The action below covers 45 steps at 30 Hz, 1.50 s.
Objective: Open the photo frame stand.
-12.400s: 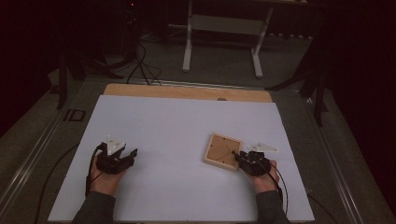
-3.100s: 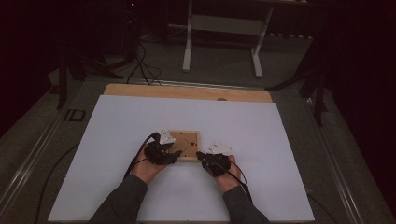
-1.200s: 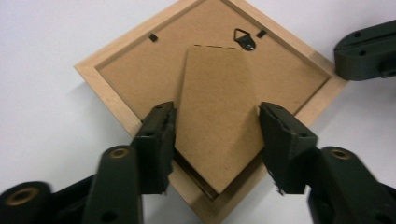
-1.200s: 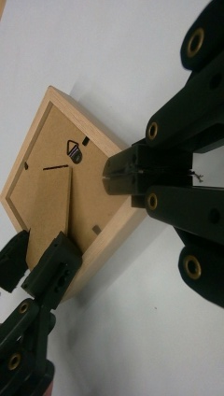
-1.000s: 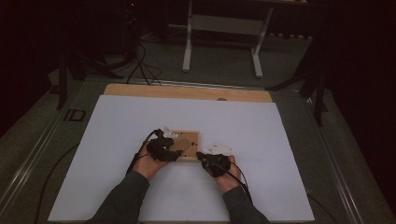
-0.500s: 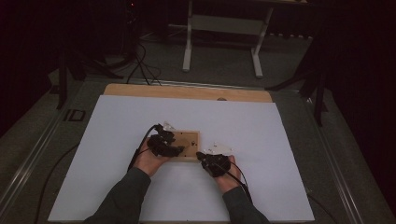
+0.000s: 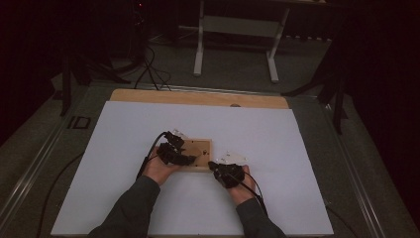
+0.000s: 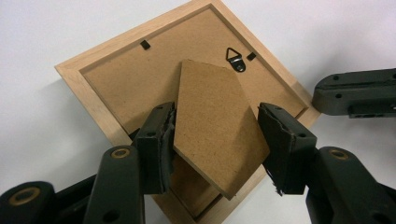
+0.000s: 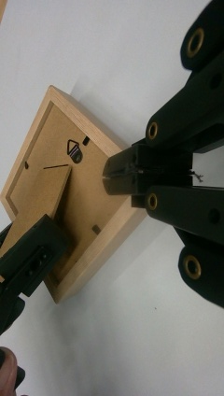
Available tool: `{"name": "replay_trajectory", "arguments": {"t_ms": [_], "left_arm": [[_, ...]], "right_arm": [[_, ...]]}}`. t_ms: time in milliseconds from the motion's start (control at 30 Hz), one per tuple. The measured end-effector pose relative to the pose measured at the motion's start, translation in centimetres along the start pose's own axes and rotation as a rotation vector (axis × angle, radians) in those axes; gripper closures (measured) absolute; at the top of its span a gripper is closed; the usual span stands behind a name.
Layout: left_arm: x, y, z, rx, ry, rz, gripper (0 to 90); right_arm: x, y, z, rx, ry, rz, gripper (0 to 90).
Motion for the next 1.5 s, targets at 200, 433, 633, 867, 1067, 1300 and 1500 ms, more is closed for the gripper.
{"name": "replay_trajectory", "arguments": {"t_ms": [200, 433, 633, 867, 1067, 1300, 1500], "left_arm": [[-0.04, -0.12, 0.13, -0.019, 0.022, 0.002, 47.3], [-0.02, -0.22, -0.01, -0.017, 0.02, 0.013, 50.6], [-0.11, -0.5, 0.22, -0.043, 0.048, 0.008, 46.9], [-0.13, -0.56, 0.17, -0.047, 0.051, 0.007, 47.1], [-0.48, -0.85, 0.3, -0.077, 0.085, -0.011, 46.0], [-0.34, -0.78, 0.36, -0.079, 0.075, 0.001, 46.5], [-0.11, -0.69, 0.35, -0.075, 0.068, 0.028, 50.3]], "right_arm": [[-0.01, 0.0, 0.03, -0.003, 0.002, 0.001, 89.7], [0.0, -0.01, 0.04, -0.004, 0.003, 0.0, 89.7], [0.0, 0.0, 0.03, -0.007, 0.003, 0.0, 89.7], [0.0, 0.0, 0.05, -0.01, 0.005, 0.001, 89.7], [0.0, 0.0, 0.04, -0.01, 0.004, 0.001, 89.7], [0.0, 0.0, 0.05, -0.01, 0.005, 0.001, 89.7], [0.0, 0.0, 0.05, -0.01, 0.005, 0.0, 89.7]]}}
Point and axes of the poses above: each handheld gripper's, and its own axes: x roughly forward along the jaws, y roughly out of its underside, z roughly to its left, the point moved 6 cm from there along x, roughly forward along the jaws, and after that the axes turned 6 degrees about -x, right-handed, at the moved point
